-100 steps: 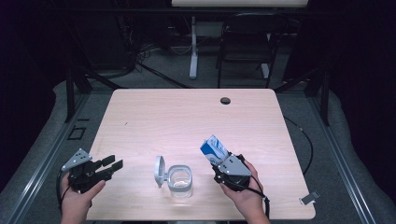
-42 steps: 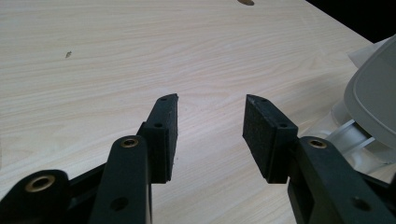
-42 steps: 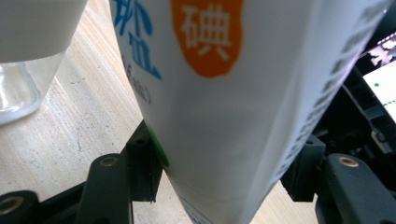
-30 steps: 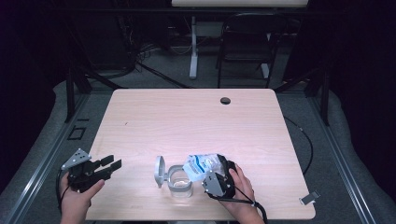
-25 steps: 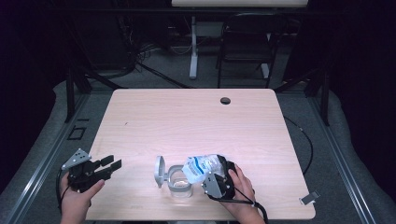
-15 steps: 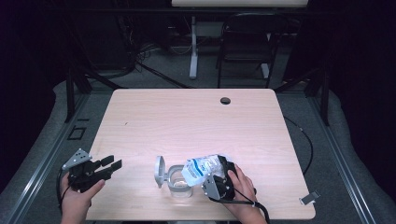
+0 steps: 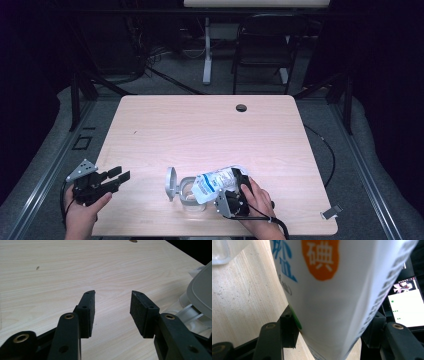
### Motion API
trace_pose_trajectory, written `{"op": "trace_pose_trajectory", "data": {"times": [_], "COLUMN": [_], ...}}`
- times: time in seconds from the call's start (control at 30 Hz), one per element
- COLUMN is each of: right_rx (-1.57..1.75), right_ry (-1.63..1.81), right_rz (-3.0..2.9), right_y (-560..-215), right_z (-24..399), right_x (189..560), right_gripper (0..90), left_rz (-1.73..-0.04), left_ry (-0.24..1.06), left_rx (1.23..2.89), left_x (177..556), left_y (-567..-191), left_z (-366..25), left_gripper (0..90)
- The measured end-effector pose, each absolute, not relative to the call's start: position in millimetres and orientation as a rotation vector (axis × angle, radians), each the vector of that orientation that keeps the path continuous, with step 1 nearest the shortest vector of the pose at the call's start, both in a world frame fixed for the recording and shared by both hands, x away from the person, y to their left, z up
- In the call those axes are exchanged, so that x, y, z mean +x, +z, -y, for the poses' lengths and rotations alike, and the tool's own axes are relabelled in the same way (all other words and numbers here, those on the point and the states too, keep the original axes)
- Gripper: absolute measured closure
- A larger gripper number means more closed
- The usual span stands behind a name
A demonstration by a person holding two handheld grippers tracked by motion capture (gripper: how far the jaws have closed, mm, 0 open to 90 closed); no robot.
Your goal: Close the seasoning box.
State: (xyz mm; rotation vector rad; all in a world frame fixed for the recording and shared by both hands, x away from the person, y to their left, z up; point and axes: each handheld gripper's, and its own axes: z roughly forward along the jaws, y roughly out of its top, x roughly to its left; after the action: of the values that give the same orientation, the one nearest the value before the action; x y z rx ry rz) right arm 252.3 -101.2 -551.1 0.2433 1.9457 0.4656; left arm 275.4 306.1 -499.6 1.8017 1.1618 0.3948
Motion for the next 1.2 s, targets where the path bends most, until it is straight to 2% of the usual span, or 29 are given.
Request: {"op": "trace_pose_trajectory", "data": {"times": [1.2], "right_rx": [0.163], "right_ry": [0.344], "right_rz": [-1.928], "right_y": [-547.0], "right_z": [96.0], "right_x": [251.2], "right_gripper": [42.3], "left_rz": [-1.168], "left_ry": [0.393], "left_rx": [1.788], "left_x": [275.4], "left_y": [-499.1], "left_z": [-308.3], "left_gripper": [55.8]}}
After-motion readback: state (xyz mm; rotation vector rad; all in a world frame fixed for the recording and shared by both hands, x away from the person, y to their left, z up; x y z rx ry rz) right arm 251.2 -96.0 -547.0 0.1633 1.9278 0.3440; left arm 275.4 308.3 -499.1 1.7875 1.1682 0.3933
